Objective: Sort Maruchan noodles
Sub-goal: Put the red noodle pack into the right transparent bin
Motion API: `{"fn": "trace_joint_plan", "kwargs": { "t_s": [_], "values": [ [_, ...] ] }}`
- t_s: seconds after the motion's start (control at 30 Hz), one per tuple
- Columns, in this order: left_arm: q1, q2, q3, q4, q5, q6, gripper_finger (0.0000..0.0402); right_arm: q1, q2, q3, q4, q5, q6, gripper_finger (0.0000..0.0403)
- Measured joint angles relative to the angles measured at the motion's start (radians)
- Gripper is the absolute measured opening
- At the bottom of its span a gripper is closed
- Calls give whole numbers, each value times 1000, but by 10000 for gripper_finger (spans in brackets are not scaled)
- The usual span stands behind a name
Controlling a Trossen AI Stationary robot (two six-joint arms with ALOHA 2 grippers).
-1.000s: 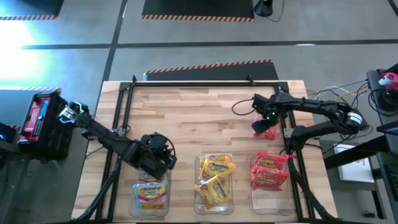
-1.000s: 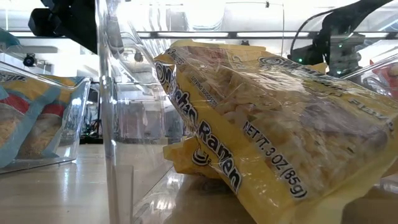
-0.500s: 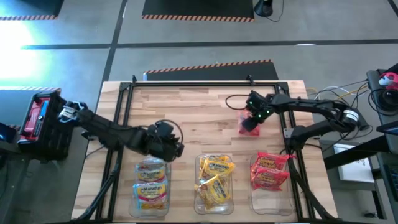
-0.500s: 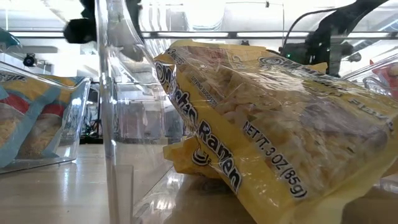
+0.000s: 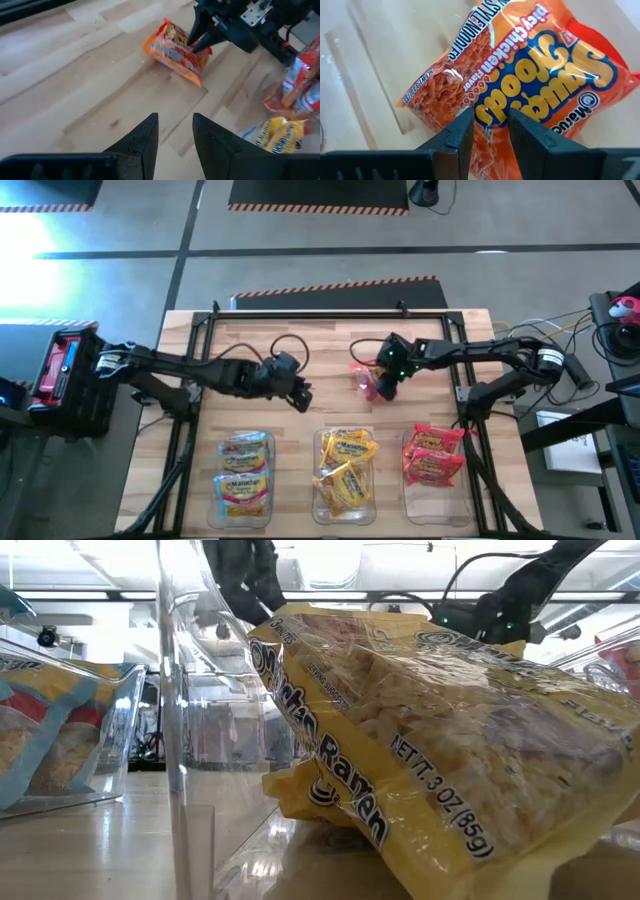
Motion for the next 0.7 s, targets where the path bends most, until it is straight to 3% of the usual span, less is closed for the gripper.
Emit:
{"fn": "trace_joint_plan", "kwargs": {
  "t_s": [0.13,0.2,0.47,0.6,0.7],
  "values": [
    [59,0,-14,6,71,47,103,34,24,0,81,1,-84,114],
    [86,0,-28,6,107,54,103,37,24,6,88,3,-52,114],
    [185,1,-121,133,241,109,103,53,-10,46,53,11,557,114],
    [237,1,-155,227,314,151,103,73,12,46,94,17,697,114],
    [266,1,-156,238,322,184,103,81,45,46,101,84,768,114]
  ]
}}
